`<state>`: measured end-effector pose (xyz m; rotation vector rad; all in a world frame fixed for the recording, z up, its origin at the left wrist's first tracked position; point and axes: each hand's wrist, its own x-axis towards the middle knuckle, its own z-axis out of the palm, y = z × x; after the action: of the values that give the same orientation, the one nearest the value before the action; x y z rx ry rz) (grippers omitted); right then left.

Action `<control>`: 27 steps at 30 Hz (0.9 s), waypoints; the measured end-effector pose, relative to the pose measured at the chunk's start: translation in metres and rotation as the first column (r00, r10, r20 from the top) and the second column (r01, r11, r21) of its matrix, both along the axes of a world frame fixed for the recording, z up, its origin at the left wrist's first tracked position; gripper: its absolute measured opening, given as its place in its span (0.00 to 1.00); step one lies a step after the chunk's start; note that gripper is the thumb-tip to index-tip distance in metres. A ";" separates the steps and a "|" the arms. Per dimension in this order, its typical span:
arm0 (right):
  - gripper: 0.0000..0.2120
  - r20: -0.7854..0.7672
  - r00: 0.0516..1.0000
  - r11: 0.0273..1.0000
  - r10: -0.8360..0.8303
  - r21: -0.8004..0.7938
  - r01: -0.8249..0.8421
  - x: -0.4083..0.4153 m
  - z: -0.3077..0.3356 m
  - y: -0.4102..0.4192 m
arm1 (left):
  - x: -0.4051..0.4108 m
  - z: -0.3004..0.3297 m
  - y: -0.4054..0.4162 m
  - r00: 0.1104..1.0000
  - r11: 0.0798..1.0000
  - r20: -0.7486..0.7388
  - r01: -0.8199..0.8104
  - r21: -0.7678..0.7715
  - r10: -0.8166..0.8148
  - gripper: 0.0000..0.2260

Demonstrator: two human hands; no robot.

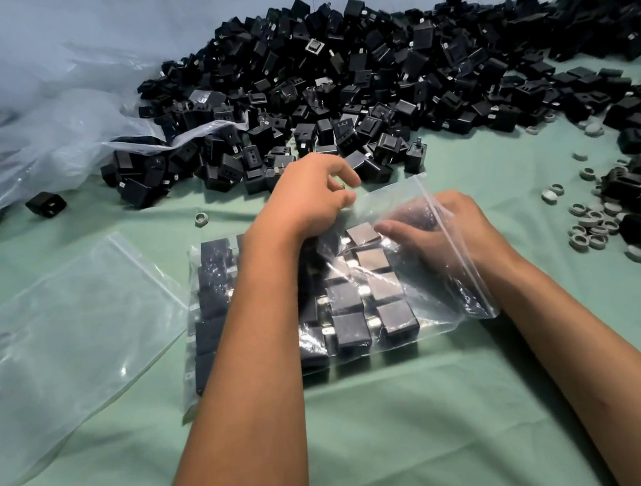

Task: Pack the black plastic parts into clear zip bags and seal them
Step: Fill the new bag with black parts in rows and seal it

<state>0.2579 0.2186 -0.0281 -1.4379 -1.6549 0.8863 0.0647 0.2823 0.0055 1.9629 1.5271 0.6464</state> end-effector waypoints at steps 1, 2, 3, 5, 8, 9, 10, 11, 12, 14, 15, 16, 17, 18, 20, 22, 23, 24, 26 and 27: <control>0.08 0.005 1.000 1.000 -0.012 0.006 0.012 0.001 0.001 -0.001 | 0.001 -0.001 0.000 1.000 1.000 0.001 0.002 -0.006 -0.002 0.06; 0.10 -0.004 0.999 0.999 -0.036 0.006 0.036 0.003 0.001 -0.001 | 0.002 -0.002 -0.001 1.000 1.000 -0.002 0.000 -0.010 0.000 0.06; 0.10 -0.044 0.995 0.996 -0.086 -0.004 0.086 0.006 0.002 -0.001 | 0.002 -0.003 -0.001 1.000 1.000 -0.005 -0.004 -0.012 0.004 0.06; 0.06 -0.145 0.952 0.963 -0.270 -0.034 0.268 0.013 0.004 0.004 | 0.000 -0.004 -0.001 1.000 1.000 -0.003 -0.015 -0.017 0.015 0.05; 0.05 -0.056 0.863 0.855 -0.503 0.117 0.506 0.026 0.010 0.028 | -0.003 -0.002 -0.001 1.000 0.999 -0.001 -0.029 -0.013 0.029 0.04; 0.06 0.045 0.868 0.852 -0.495 0.220 0.475 0.028 0.014 0.040 | -0.002 -0.001 -0.001 0.999 0.999 -0.011 -0.032 -0.002 0.032 0.04; 0.08 0.183 0.873 0.869 -0.452 0.310 0.385 0.028 0.017 0.052 | 0.000 -0.001 -0.001 0.999 0.999 -0.027 -0.031 0.009 0.032 0.05; 0.13 0.338 0.866 0.901 -0.369 0.358 0.244 0.027 0.020 0.065 | 0.002 0.000 -0.002 0.999 0.999 -0.043 -0.030 0.017 0.031 0.05; 0.19 0.477 0.840 0.935 -0.258 0.343 0.092 0.025 0.021 0.077 | 0.003 0.000 -0.003 0.998 0.999 -0.056 -0.029 0.022 0.030 0.04; 0.27 0.652 0.755 0.970 -0.069 0.221 -0.102 0.019 0.023 0.095 | 0.006 0.001 -0.003 0.997 0.999 -0.067 -0.029 0.021 0.030 0.05; 0.28 0.696 0.717 0.974 -0.028 0.180 -0.136 0.016 0.024 0.101 | 0.006 0.000 -0.003 0.997 0.999 -0.071 -0.030 0.022 0.032 0.05; 0.26 0.720 0.693 0.973 -0.036 0.183 -0.138 0.015 0.023 0.104 | 0.006 0.000 -0.003 0.996 0.999 -0.076 -0.033 0.027 0.035 0.06; 0.24 0.716 0.694 0.966 -0.079 0.227 -0.123 0.015 0.023 0.105 | 0.006 0.000 -0.004 0.996 0.999 -0.082 -0.036 0.032 0.038 0.06; 0.21 0.677 0.723 0.951 -0.140 0.294 -0.091 0.017 0.024 0.104 | 0.006 -0.001 -0.004 0.995 0.999 -0.088 -0.038 0.036 0.041 0.06; 0.18 0.502 0.833 0.925 -0.233 0.378 0.031 0.026 0.026 0.095 | 0.006 -0.001 -0.004 0.994 0.999 -0.097 -0.041 0.035 0.044 0.06; 0.16 0.338 0.896 0.937 -0.286 0.295 0.188 0.041 0.026 0.080 | 0.008 0.000 -0.005 0.993 0.998 -0.110 -0.045 0.045 0.049 0.06; 0.14 0.297 0.904 0.946 -0.308 0.194 0.259 0.049 0.026 0.071 | 0.012 0.001 -0.005 0.992 0.997 -0.115 -0.043 0.063 0.050 0.07; 0.12 0.250 0.915 0.949 -0.316 0.084 0.305 0.054 0.023 0.062 | 0.015 0.003 -0.006 0.993 0.995 -0.109 -0.035 0.088 0.045 0.08; 0.06 0.149 0.939 0.945 -0.310 -0.061 0.321 0.059 0.017 0.043 | 0.028 0.008 -0.010 0.998 0.991 -0.063 0.013 0.135 -0.005 0.12; 0.04 0.114 0.949 0.949 -0.293 -0.086 0.303 0.060 0.013 0.035 | 0.035 0.010 -0.011 0.997 0.986 -0.053 0.060 0.153 -0.052 0.14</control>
<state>0.3175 0.2536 -0.0147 -1.7729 -1.4269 0.7455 0.0993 0.2711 0.0153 2.1441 1.4839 0.7167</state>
